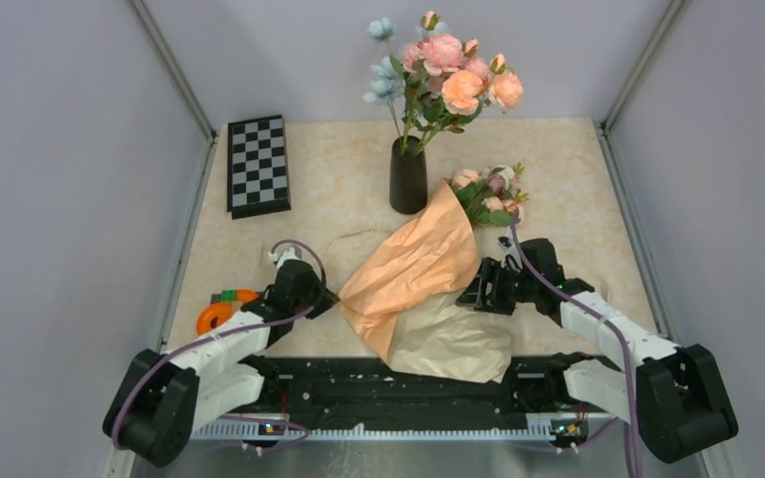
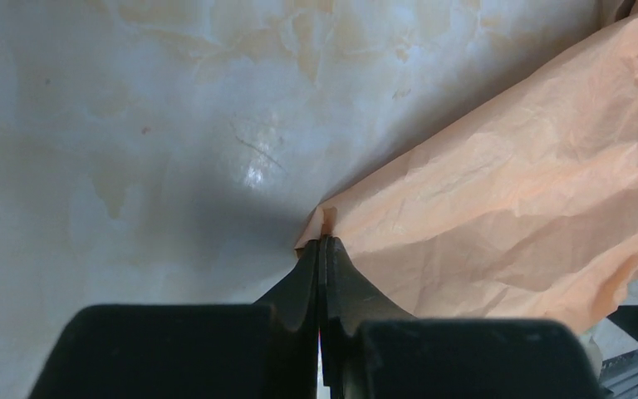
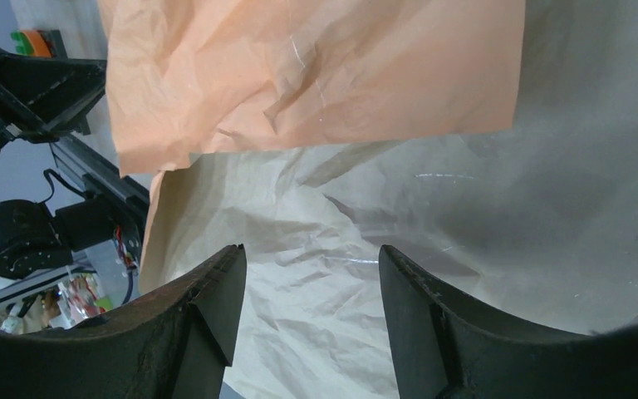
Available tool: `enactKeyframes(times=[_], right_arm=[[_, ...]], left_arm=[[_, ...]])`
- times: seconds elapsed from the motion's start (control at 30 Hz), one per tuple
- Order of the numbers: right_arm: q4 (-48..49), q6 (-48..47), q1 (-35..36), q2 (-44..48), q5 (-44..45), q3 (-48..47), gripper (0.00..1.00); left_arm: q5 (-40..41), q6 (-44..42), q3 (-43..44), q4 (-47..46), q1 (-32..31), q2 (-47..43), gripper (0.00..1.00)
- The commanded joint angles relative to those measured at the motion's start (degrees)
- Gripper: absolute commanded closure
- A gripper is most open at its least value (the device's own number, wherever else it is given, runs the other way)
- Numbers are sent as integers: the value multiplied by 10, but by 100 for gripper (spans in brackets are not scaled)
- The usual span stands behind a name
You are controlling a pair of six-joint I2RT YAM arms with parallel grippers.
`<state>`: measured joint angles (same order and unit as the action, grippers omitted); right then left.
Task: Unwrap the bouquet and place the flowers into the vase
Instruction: Unfold the wrapping paper at the center of the board.
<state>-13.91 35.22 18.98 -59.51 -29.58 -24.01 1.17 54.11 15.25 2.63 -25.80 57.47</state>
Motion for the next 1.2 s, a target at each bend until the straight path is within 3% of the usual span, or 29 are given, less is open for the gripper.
enactKeyframes(times=[0.0, 0.37, 0.63, 0.67, 0.8, 0.83, 0.97, 1.17], right_arm=[[57, 15, 15, -18, -2, 9, 39], [130, 33, 45, -69, 46, 19, 39], [142, 26, 86, -100, 71, -35, 39], [133, 18, 97, -103, 81, -47, 39], [116, -2, 133, -127, 111, -82, 39], [122, -3, 139, -136, 113, -86, 39], [152, 1, 157, -180, 109, -98, 44], [182, 14, 192, -223, 110, -98, 47]], left_arm=[[28, -38, 34, -22, 20, 51, 100], [-6, -117, 127, -134, 91, 204, 100], [-51, -189, 224, -106, 121, 288, 100], [-52, -198, 232, -91, 121, 286, 96], [-54, -219, 233, -61, 121, 246, 48], [-53, -222, 232, -52, 121, 232, 42], [-62, -229, 218, -29, 115, 171, 33], [-121, -172, 170, -16, 60, 108, 33]])
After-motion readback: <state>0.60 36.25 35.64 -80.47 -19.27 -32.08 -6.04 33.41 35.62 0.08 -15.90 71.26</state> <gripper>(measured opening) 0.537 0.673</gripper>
